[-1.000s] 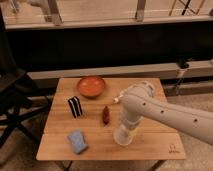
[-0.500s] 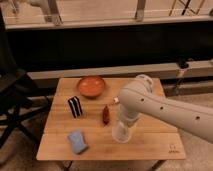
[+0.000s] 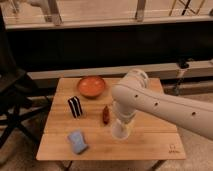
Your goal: Place the ceramic cup over the eraser
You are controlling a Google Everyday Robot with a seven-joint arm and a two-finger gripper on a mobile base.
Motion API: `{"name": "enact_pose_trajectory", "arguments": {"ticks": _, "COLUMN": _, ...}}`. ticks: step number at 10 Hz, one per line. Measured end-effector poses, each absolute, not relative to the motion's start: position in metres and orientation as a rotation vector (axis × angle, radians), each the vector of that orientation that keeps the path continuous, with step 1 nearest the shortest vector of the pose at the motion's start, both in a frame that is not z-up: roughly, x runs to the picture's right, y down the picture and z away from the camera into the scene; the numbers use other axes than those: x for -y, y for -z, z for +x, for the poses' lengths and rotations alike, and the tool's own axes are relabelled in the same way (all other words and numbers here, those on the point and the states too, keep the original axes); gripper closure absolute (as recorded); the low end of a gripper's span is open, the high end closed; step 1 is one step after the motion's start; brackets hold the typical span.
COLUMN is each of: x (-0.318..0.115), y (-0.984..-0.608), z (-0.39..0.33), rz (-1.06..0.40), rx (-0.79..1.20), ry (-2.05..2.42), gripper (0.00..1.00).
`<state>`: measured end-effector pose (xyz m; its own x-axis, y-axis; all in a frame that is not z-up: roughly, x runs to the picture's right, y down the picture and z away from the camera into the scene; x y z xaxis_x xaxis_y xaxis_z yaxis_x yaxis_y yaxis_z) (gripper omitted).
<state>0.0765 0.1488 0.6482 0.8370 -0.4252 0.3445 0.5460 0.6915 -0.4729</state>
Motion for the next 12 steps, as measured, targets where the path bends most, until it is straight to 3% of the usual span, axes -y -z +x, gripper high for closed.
{"name": "enact_pose_trajectory", "arguments": {"ticks": 12, "x": -0.122, "y": -0.616, "z": 0.027, "rz": -0.558, "rx": 0.182, "ry": 0.657, "gripper": 1.00}}
